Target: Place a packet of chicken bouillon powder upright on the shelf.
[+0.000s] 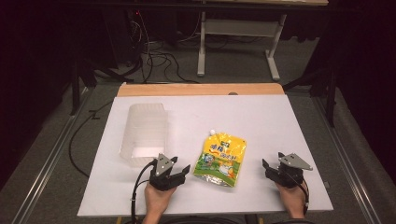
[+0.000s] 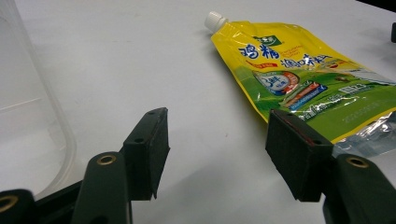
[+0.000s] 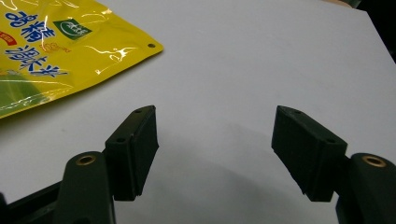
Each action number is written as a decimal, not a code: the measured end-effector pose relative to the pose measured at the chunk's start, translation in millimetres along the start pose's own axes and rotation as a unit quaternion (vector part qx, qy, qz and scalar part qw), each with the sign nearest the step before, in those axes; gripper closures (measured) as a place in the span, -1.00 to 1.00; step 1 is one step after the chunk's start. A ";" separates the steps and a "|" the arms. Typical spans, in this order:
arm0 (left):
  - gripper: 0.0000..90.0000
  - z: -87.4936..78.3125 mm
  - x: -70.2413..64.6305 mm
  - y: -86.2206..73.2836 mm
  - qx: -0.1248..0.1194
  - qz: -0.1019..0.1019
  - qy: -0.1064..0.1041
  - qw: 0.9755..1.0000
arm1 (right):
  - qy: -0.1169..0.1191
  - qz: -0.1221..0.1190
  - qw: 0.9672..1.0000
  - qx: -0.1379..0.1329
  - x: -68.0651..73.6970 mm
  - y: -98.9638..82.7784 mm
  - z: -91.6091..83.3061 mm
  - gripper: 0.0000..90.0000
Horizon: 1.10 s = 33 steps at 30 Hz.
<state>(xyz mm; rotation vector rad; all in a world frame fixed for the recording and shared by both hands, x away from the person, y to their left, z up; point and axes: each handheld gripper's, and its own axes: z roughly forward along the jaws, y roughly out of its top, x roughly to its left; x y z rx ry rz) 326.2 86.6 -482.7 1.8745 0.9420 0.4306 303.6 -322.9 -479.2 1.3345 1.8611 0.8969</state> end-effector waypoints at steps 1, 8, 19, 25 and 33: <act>-0.12 0.0 0.0 0.0 0.000 0.000 0.000 1.000 | 0.000 0.000 1.000 0.000 0.1 0.0 0.0 -0.29; -0.13 0.4 -0.3 0.1 0.002 0.002 0.001 1.000 | 0.000 0.000 1.000 0.001 -0.3 0.0 0.0 -0.29; -0.14 0.1 -1.8 -0.1 -0.002 0.007 0.000 1.000 | -0.001 0.000 1.000 0.001 0.1 0.1 0.1 -0.29; -0.16 -0.3 -2.6 -0.3 -0.003 0.010 0.007 1.000 | -0.002 0.001 1.000 -0.001 0.2 -0.1 0.0 -0.29; -0.22 -0.7 -4.3 -0.4 -0.004 0.017 0.012 1.000 | -0.003 -0.003 1.000 0.000 0.4 0.1 0.4 -0.29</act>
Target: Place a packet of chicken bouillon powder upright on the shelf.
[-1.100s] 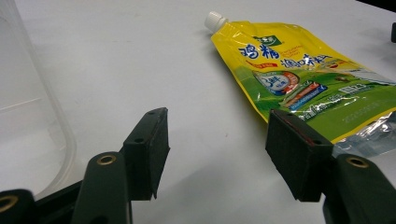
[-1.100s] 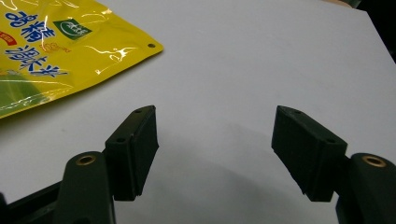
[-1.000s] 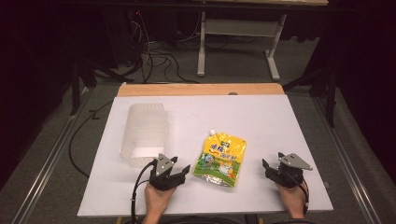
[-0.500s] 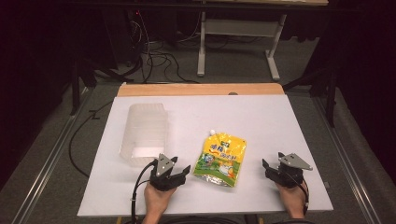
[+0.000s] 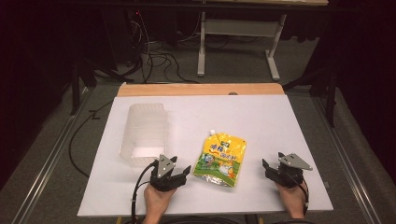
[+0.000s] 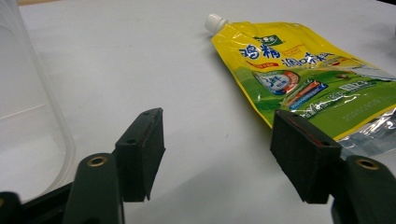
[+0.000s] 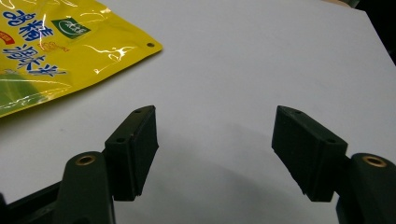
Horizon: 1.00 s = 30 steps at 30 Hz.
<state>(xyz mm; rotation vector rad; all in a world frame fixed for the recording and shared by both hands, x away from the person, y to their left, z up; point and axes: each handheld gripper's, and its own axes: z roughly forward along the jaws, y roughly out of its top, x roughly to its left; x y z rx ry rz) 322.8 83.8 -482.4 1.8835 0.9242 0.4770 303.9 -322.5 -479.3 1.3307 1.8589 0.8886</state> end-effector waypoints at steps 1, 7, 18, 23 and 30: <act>-0.24 0.0 -0.3 -0.1 -0.002 -0.002 0.001 1.000 | -0.001 0.000 1.000 0.001 0.3 0.0 -0.1 -0.29; -0.16 -1.0 -1.4 0.1 -0.003 0.005 -0.003 1.000 | -0.002 -0.002 1.000 0.001 0.5 0.0 0.3 -0.29; -0.15 -3.2 -7.0 6.7 0.018 0.005 0.000 1.000 | -0.003 -0.001 1.000 0.001 1.2 0.1 -0.3 -0.29; -0.11 -4.0 -8.5 16.9 0.046 0.007 -0.006 0.999 | -0.003 -0.001 1.000 0.000 1.3 0.0 -0.6 -0.30; -0.20 2.0 -12.2 33.5 0.051 0.011 -0.003 0.999 | -0.002 -0.003 1.000 -0.003 0.0 -0.2 -0.9 -0.30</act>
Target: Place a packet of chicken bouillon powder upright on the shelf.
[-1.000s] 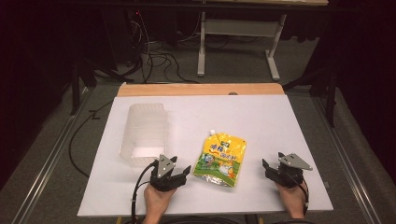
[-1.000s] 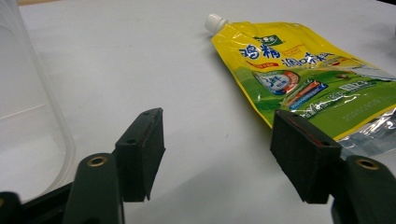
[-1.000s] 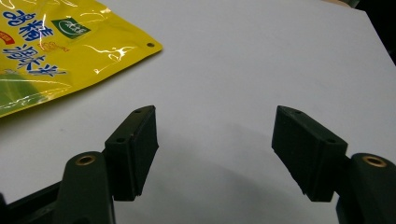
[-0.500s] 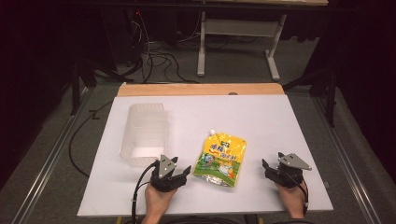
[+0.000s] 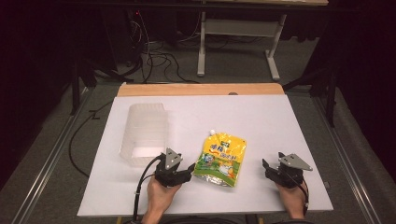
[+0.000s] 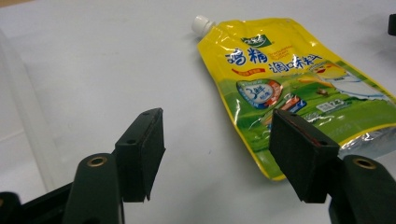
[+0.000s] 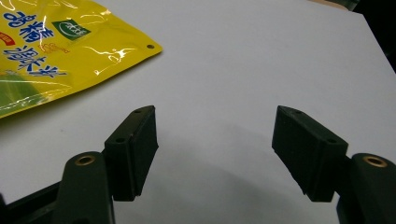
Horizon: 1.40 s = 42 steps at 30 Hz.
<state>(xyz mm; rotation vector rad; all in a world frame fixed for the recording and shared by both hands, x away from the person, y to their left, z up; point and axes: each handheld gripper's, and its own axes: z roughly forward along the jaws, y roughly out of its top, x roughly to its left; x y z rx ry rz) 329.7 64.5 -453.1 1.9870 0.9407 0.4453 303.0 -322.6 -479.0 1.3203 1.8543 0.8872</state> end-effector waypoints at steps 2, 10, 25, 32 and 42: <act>-0.21 2.7 -2.7 9.2 0.007 0.011 -0.002 1.000 | 0.001 -0.001 1.000 0.000 0.1 0.0 -0.1 -0.29; -0.21 16.0 -4.0 32.3 0.014 0.012 -0.025 1.000 | 0.000 0.000 1.000 0.001 0.4 0.0 -0.1 -0.30; -0.23 52.3 2.0 58.4 0.051 -0.015 -0.052 0.997 | -0.001 0.001 1.000 0.004 1.5 0.2 0.2 -0.30; -0.34 69.9 1.9 66.8 0.069 -0.029 -0.066 0.995 | -0.002 0.002 1.000 0.003 1.0 0.2 0.2 -0.30; -0.41 103.7 -1.0 66.8 0.117 -0.036 -0.064 0.990 | 0.000 0.003 1.000 0.003 0.5 0.3 0.8 -0.30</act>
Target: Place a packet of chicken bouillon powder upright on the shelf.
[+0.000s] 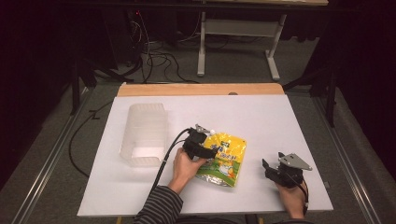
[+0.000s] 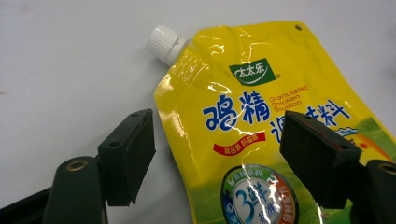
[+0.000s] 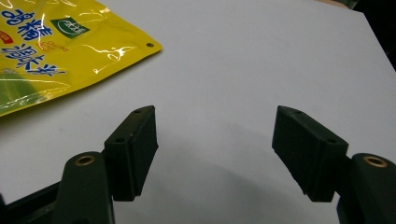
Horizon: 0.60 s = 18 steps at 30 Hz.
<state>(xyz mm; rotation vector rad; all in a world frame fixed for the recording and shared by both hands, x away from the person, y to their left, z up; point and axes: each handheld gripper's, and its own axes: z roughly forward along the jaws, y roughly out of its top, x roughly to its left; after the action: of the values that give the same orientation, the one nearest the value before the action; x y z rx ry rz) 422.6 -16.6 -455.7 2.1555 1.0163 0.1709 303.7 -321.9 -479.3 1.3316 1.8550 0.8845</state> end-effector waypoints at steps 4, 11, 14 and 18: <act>-0.41 8.5 -2.5 2.9 0.007 0.004 0.004 1.000 | 0.001 -0.003 1.000 0.002 -0.1 0.0 0.3 -0.30; -0.43 21.5 -6.9 0.2 0.026 0.021 0.030 0.999 | 0.000 -0.001 1.000 0.000 0.1 -0.1 -0.4 -0.30; -0.43 22.4 -10.9 -0.6 0.027 0.033 0.043 0.998 | -0.001 -0.003 1.000 0.001 0.6 0.0 0.1 -0.30; -0.34 20.8 -11.2 -0.6 0.030 0.035 0.047 0.998 | -0.005 -0.006 1.000 0.006 1.5 0.4 0.8 -0.30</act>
<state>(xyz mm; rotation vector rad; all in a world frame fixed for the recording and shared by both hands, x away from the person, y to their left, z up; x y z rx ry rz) 423.0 -36.1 -469.1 2.2566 1.0111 0.2805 304.2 -320.2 -479.6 1.3290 1.8609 0.8612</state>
